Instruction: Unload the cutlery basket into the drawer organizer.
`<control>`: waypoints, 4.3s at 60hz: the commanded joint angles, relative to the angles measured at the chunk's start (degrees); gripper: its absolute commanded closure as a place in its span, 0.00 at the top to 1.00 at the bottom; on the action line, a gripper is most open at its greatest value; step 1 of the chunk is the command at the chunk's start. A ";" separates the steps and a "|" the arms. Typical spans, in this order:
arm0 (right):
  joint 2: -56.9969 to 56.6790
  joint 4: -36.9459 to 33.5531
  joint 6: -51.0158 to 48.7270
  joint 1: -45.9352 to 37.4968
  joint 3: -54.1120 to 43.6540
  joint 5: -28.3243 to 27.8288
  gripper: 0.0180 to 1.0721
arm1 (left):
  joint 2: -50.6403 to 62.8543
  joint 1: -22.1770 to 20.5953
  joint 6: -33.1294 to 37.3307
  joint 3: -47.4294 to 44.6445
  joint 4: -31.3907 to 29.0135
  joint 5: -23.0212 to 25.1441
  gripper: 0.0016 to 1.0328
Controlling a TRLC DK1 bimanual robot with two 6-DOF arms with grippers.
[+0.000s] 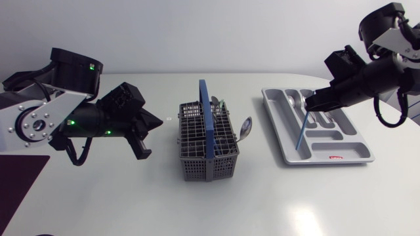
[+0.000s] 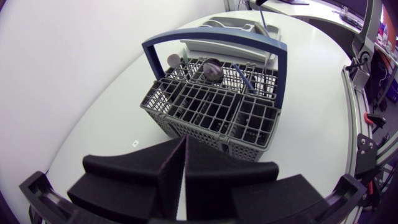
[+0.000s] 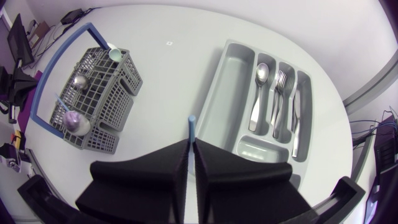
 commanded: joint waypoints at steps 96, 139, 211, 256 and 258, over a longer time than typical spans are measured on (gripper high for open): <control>25.55 14.07 4.19 -2.22 8.24 0.03 0.69 | -3.43 -0.10 -0.42 -2.51 -1.02 0.41 0.17; -2.49 10.73 8.24 13.86 -8.11 -2.87 0.69 | -0.97 -7.04 0.55 -5.68 -2.43 -0.03 0.17; -5.30 4.31 10.96 30.12 -1.60 7.86 0.69 | -6.15 -5.72 0.90 -5.76 -5.15 -0.12 0.17; -4.16 8.62 4.11 29.42 -7.58 9.00 0.65 | -6.07 -6.25 0.81 -5.76 -5.33 -0.12 0.17; -3.72 8.88 4.28 29.59 -7.67 9.09 0.59 | -6.07 -6.16 0.81 -5.76 -5.33 -0.12 0.17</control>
